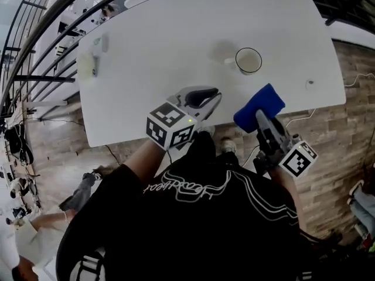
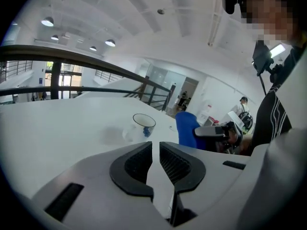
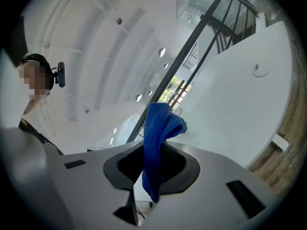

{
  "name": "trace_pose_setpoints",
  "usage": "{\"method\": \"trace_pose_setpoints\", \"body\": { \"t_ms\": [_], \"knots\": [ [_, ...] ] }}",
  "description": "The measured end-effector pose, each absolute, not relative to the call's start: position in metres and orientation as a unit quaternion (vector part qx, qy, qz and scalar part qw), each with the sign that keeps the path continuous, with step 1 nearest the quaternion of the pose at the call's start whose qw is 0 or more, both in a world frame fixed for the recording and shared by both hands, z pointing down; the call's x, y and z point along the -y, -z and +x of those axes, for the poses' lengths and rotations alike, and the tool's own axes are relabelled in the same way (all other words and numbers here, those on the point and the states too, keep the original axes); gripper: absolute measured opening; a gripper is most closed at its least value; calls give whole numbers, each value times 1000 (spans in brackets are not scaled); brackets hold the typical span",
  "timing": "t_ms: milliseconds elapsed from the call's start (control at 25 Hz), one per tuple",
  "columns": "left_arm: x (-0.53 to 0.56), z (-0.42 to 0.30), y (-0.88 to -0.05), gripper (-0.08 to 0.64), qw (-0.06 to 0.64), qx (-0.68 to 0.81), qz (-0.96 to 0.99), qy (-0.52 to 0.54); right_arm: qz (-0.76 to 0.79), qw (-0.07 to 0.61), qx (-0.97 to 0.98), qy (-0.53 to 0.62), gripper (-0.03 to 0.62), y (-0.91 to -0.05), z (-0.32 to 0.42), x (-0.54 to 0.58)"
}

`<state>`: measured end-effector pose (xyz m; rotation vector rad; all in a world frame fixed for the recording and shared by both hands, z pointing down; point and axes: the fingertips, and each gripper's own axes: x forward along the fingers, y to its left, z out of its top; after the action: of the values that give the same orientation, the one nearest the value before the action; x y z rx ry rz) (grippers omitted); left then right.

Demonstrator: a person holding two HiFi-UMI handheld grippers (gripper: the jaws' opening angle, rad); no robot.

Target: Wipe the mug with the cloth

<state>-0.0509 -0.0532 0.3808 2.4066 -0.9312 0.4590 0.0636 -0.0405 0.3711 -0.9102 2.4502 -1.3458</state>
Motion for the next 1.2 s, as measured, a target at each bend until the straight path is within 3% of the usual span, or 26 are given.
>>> {"method": "trace_pose_setpoints", "body": {
  "t_ms": [240,560,1200],
  "knots": [
    [96,-62,-406,98,260,299,897,-195,-346,125,-798,477,60,-383,45,60],
    [146,-61,-436,142,196,264,911,-250,-382,138,-779,479,60,-393,38,85],
    [158,-38,-457,140,153,226,925,-263,-406,152,-757,488,60,-408,44,80]
  ]
}}
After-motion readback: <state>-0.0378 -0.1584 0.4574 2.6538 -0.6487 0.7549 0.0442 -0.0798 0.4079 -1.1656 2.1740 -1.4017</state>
